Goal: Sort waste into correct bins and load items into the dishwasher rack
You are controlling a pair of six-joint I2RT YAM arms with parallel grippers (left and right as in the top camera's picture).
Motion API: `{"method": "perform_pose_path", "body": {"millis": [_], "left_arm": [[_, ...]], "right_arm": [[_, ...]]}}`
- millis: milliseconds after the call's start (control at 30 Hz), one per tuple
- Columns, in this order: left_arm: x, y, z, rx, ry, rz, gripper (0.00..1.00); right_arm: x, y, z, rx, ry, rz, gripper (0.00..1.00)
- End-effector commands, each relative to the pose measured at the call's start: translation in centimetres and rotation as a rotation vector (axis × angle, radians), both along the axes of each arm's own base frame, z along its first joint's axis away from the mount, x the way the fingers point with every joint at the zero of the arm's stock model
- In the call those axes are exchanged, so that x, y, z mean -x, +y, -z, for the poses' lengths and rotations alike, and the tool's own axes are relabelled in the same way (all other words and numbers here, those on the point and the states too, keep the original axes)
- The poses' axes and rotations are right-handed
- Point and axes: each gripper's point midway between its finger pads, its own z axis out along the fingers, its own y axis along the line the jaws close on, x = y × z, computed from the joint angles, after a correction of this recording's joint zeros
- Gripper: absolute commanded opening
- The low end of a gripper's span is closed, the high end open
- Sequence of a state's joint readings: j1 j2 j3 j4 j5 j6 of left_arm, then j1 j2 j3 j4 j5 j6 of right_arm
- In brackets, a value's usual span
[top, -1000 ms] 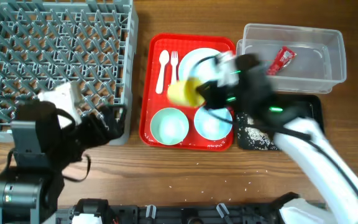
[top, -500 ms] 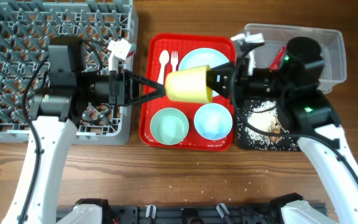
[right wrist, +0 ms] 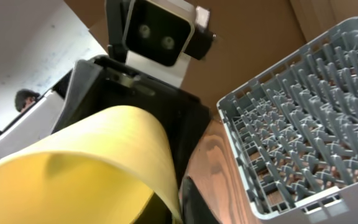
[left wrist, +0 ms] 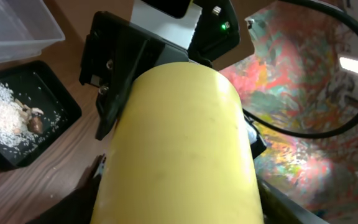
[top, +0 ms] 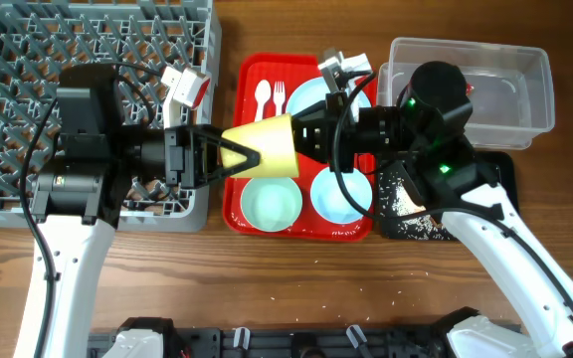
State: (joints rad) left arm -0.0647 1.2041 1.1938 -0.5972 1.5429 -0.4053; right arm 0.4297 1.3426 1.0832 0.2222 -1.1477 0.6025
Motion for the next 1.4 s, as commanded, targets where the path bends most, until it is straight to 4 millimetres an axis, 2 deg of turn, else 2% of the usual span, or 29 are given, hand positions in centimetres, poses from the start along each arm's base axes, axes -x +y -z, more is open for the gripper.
{"method": "perform_pose_path", "body": {"millis": [0,33,100,133,167,233,300,333,367,467,500,533,600,667,767,833,900,1000,1033,1067,1100,1133,1167,1200,1267,1300,1367], "left_arm": [[1.1,-0.1,-1.0,0.022,-0.037,0.034,0.63],[1.1,-0.1,-1.0,0.021,-0.037,0.034,0.61],[1.1,-0.1,-1.0,0.019,-0.04,0.03,0.69],[0.9,-0.1,-0.9,0.008,-0.046,0.013,0.7],[0.5,0.0,-0.8,-0.027,-0.065,-0.044,0.72],[-0.2,0.4,-0.4,-0.106,-0.098,-0.172,0.74],[-1.8,1.9,1.9,-0.26,-0.05,-0.384,0.74],[-2.6,3.6,4.3,-0.393,0.016,-0.527,0.73],[-2.9,4.7,5.9,-0.473,0.058,-0.593,0.69],[-2.5,5.4,7.3,-0.545,0.075,-0.604,0.57],[-2.9,6.8,8.4,-0.62,0.096,-0.674,0.55],[-3.2,9.2,10.2,-0.742,0.149,-0.794,0.52],[-3.2,15.9,13.1,-1.043,0.247,-1.083,0.48],[-3.2,18.5,14.2,-1.181,0.27,-1.163,0.44],[-4.0,20.0,16.9,-1.313,0.352,-1.179,0.45],[-5.2,21.0,18.9,-1.409,0.392,-1.18,0.45],[-6.2,20.9,21.6,-1.453,0.479,-1.149,0.43],[-7.1,19.6,24.9,-1.461,0.569,-1.045,0.45],[-7.0,19.1,25.2,-1.442,0.585,-1.021,0.46],[-7.0,18.8,25.1,-1.422,0.588,-1.013,0.52],[-7.0,18.3,24.6,-1.389,0.584,-1.008,0.67],[-6.9,17.9,23.8,-1.351,0.569,-1.013,0.75],[-6.6,17.6,22.4,-1.303,0.54,-1.032,0.85],[-6.2,17.5,20.8,-1.265,0.503,-1.056,1.0],[-5.0,17.5,17.4,-1.183,0.418,-1.115,1.0],[-4.4,17.4,16.4,-1.158,0.385,-1.121,1.0],[-3.0,15.2,14.0,-1.08,0.216,-0.983,1.0]], "right_arm": [[-0.4,0.2,0.3,0.003,0.002,0.003,0.49],[-0.4,0.2,0.3,0.005,-0.024,0.003,0.64],[-1.1,0.0,1.4,0.039,-0.034,0.042,0.79],[-2.4,-0.5,2.9,0.089,-0.01,0.114,0.85],[-4.3,-1.9,5.3,0.175,0.054,0.234,0.87],[-5.5,-3.9,7.9,0.263,0.129,0.314,0.89],[-5.4,-4.8,8.9,0.299,0.158,0.323,0.89],[-5.2,-5.1,9.4,0.316,0.162,0.321,0.89],[-5.0,-5.2,9.7,0.326,0.166,0.316,0.89],[-4.6,-5.3,10.2,0.345,0.192,0.309,0.89],[-4.4,-5.3,10.5,0.355,0.197,0.305,0.89],[-4.2,-5.4,10.8,0.363,0.211,0.302,0.89],[-3.8,-5.5,11.4,0.383,0.247,0.296,0.89],[-3.5,-5.7,11.8,0.399,0.266,0.297,0.9],[-3.3,-5.9,12.3,0.422,0.271,0.298,0.9],[-3.2,-5.9,12.5,0.425,0.277,0.297,0.9],[-3.2,-5.9,12.5,0.427,0.282,0.297,0.9],[-3.1,-6.0,12.6,0.429,0.285,0.296,0.9],[-3.1,-6.0,12.5,0.429,0.284,0.296,0.9],[-3.1,-6.0,12.6,0.429,0.284,0.296,0.9],[-3.1,-6.0,12.5,0.429,0.284,0.296,0.9],[-3.1,-6.0,12.5,0.429,0.284,0.296,0.9],[-3.1,-6.0,12.6,0.429,0.284,0.296,0.9],[-3.1,-6.0,12.6,0.431,0.281,0.294,0.9],[-3.5,-6.4,13.1,0.458,0.277,0.328,0.9],[-3.9,-6.8,13.6,0.487,0.289,0.369,0.9],[-4.6,-9.2,14.0,0.586,0.265,0.527,0.91]]}}
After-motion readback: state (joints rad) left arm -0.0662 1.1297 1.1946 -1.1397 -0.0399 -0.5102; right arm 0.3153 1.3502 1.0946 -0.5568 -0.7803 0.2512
